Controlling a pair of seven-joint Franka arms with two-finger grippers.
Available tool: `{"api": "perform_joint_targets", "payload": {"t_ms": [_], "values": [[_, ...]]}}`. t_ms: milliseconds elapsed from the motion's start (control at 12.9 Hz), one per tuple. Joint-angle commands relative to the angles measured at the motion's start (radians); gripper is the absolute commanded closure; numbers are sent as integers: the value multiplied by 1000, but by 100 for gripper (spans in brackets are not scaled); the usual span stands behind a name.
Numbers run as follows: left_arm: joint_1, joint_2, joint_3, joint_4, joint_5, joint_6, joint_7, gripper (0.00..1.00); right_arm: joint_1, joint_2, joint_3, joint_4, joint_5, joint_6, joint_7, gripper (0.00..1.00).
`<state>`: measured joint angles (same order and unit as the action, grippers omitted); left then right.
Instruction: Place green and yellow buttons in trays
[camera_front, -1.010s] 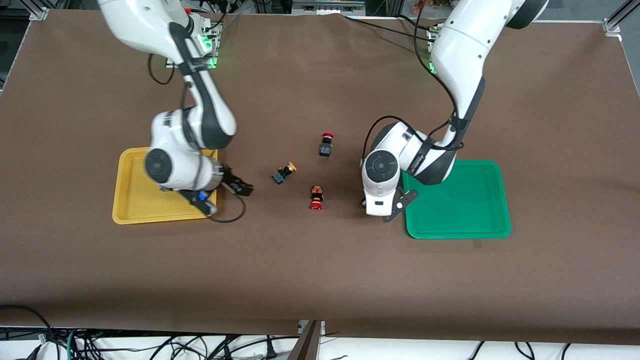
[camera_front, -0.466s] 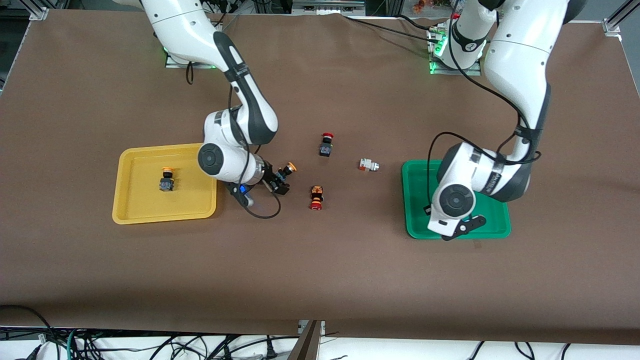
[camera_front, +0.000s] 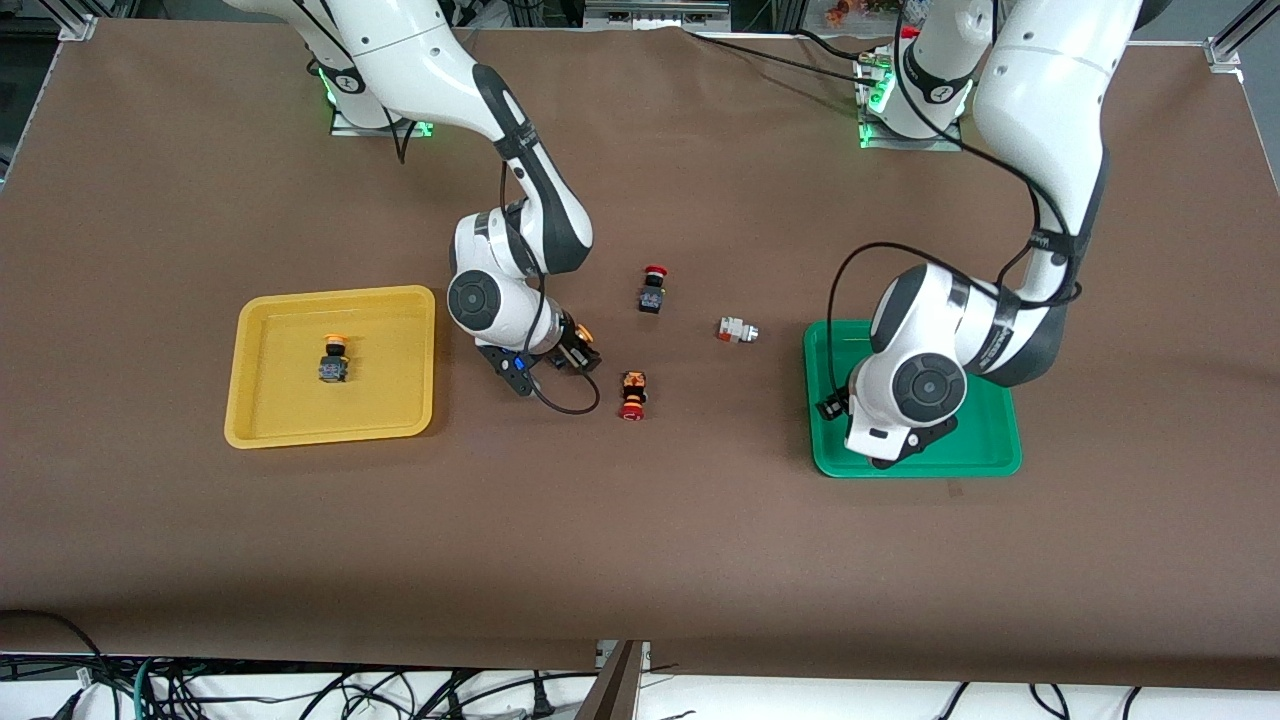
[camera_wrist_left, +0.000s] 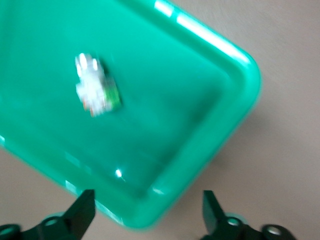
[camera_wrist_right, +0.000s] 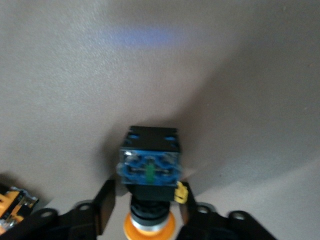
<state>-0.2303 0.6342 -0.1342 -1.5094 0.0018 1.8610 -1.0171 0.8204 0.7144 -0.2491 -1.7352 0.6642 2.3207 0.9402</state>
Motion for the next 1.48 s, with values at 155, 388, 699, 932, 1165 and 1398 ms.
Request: {"api": "perform_joint_targets", "payload": {"t_ms": [155,388,699,932,1165,1398], "values": [[-125,-5,-15,-49,-23,64,-557,0,2,-78,-157,22,-83,-231,-144,100],[-171,-24,-16,-155,-23,186,-742,0,2,-121,-323,10,-132,-410,-401,100],[-225,-34,-16,-248,-23,274,-891,0,2,-133,-449,-157,-157,-328,-720,100],[-241,-34,-25,-336,-25,418,-894,0,-4,-124,-450,-218,-74,-245,-745,15],[-242,-22,-28,-357,-31,469,-891,33,-4,-142,-470,-120,-66,-346,-697,1],[-244,-22,-27,-351,-29,461,-867,100,41,-162,-561,55,-93,-599,-634,1]]}}
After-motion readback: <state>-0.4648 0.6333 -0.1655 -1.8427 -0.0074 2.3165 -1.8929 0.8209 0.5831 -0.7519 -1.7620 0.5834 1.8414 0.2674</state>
